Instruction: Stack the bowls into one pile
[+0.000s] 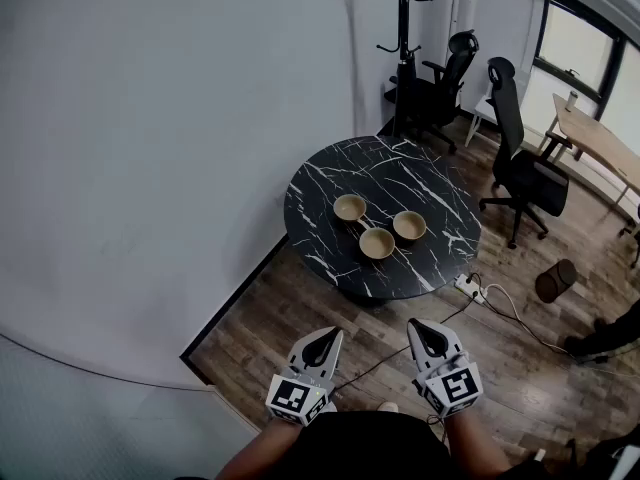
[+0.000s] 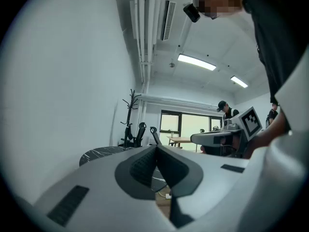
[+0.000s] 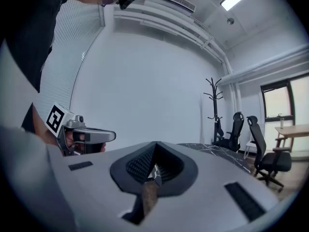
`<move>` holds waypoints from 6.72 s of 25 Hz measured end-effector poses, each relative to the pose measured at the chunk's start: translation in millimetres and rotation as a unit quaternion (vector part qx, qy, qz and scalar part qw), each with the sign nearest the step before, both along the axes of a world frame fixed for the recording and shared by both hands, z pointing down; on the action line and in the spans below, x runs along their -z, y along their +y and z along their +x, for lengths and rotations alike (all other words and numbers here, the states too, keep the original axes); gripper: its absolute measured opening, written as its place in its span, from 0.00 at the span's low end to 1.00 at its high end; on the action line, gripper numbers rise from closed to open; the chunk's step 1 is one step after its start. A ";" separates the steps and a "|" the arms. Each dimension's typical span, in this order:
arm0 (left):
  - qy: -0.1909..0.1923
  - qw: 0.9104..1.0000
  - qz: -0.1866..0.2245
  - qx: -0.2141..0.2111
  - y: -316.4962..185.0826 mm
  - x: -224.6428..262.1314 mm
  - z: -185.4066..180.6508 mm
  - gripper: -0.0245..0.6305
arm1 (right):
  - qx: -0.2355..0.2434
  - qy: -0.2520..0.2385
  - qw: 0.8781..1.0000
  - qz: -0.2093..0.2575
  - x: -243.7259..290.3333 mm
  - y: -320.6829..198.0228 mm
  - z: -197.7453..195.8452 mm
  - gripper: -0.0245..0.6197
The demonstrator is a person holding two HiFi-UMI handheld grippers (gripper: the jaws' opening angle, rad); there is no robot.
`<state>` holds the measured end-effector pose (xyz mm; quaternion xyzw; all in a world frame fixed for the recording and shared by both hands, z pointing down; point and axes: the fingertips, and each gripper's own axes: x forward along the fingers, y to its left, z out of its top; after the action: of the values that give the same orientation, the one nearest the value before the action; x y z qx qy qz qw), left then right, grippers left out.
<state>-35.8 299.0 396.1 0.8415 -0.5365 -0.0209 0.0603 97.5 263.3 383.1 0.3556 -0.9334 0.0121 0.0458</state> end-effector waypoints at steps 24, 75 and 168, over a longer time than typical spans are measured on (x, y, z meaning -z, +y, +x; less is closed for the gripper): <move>-0.005 1.000 -0.023 -0.008 -19.1 -16.3 -13.6 0.06 | -0.035 0.007 0.999 -0.001 3.4 -31.9 -14.4 0.05; -0.044 0.996 -0.068 -0.032 -250.7 -57.5 -48.4 0.06 | -0.045 0.018 0.998 -0.039 -66.9 -252.9 -21.4 0.05; -0.084 0.969 -0.188 -0.134 -395.2 -149.2 -61.2 0.06 | -0.293 0.121 0.895 -0.313 -266.8 -422.6 57.8 0.07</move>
<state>-97.0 -96.2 545.2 0.8778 -0.4165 0.1595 0.1749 155.4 -159.3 649.9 0.5790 -0.7220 0.2733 0.2621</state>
